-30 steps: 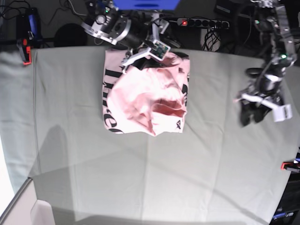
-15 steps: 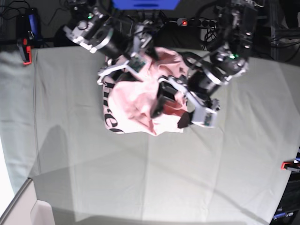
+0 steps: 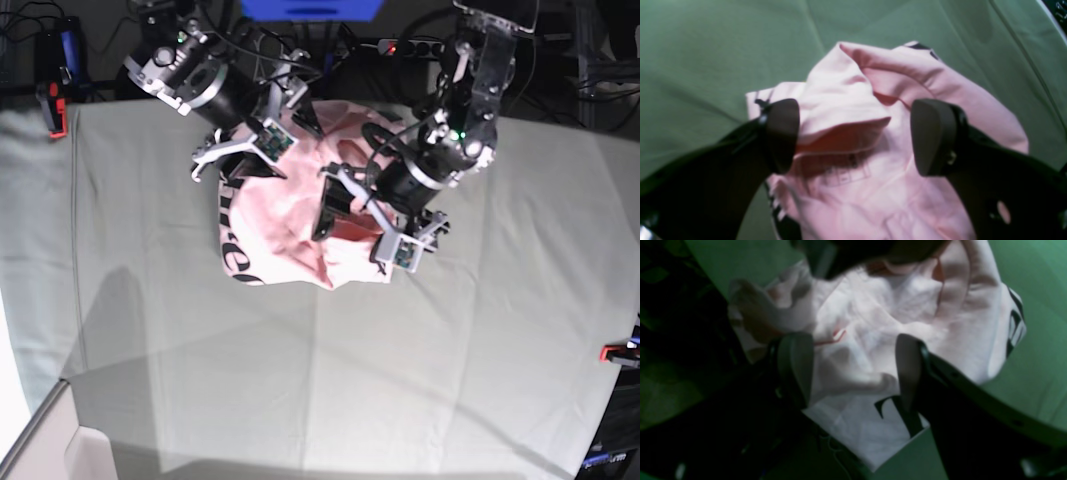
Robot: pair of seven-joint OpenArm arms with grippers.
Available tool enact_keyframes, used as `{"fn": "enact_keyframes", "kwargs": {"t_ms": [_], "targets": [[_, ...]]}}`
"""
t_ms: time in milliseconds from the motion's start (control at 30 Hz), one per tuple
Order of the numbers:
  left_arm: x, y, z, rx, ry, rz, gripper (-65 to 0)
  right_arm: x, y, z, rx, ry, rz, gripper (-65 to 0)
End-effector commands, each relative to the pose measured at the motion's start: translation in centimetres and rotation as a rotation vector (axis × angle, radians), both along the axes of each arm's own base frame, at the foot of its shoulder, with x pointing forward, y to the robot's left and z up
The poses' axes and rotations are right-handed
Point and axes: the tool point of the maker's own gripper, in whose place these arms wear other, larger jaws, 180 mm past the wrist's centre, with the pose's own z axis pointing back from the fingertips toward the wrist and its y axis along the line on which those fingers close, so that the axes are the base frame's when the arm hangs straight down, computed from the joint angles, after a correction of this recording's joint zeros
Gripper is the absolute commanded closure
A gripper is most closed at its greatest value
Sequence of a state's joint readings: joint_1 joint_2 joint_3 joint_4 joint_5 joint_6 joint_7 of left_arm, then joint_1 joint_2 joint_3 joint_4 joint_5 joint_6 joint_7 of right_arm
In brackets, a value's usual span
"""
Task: Layout the t-shirt on the table in an organized manner, then fold the t-shirt properly
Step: 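Lower both grippers onto the folded bundle and grasp its edges, then pull the bundle edges apart with both grippers to flatten the fold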
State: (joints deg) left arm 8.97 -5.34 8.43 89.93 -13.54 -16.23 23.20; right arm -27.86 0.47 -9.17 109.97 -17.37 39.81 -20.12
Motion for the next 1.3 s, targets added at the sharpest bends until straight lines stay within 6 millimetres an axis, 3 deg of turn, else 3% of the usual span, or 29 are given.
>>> {"fn": "enact_keyframes", "kwargs": {"t_ms": [0,167,267,333,433,567,667,800,1000,1167,1267], "targets": [[1.0,-0.1,1.2,-0.021,-0.042,0.005,-50.0,0.3,0.5,1.1,0.041,-0.03,0.004,-38.8],[1.6,0.1,0.1,-0.009,-0.021,0.007,-49.9,0.4,0.5,1.1,0.039,-0.031,0.005,-38.8],[2.1,0.2,0.6,-0.006,-0.034,0.006,-48.8,0.3,0.1,0.9,0.026,-0.03,0.011,-38.8],[2.1,0.2,0.4,-0.003,-0.032,0.006,-42.3,0.3,-0.2,0.8,0.023,-0.03,0.004,-38.8],[2.9,0.4,0.0,0.005,-0.024,0.009,-26.7,0.6,-0.9,0.7,0.013,-0.031,-0.019,-38.8],[3.5,0.8,-1.1,0.017,0.001,0.017,-10.8,0.7,-1.1,0.7,0.01,-0.031,-0.023,-38.8],[4.3,1.0,-0.4,0.016,-0.018,0.023,0.0,0.8,-1.9,0.5,-0.002,-0.029,-0.04,-38.8],[5.9,2.0,1.4,0.0,-0.066,0.059,-0.3,0.9,-2.2,0.5,-0.006,-0.03,-0.047,-38.8],[7.8,5.7,3.3,-0.006,-0.114,0.163,0.0,0.8,-2.2,0.5,-0.006,-0.027,-0.047,-38.8],[8.2,7.0,3.5,-0.003,-0.119,0.193,-0.5,0.8,-2.2,0.5,-0.006,-0.029,-0.047,-38.8],[8.2,7.5,2.7,-0.001,-0.096,0.208,-7.0,0.9,-2.1,0.6,-0.005,-0.032,-0.046,-38.8]]}}
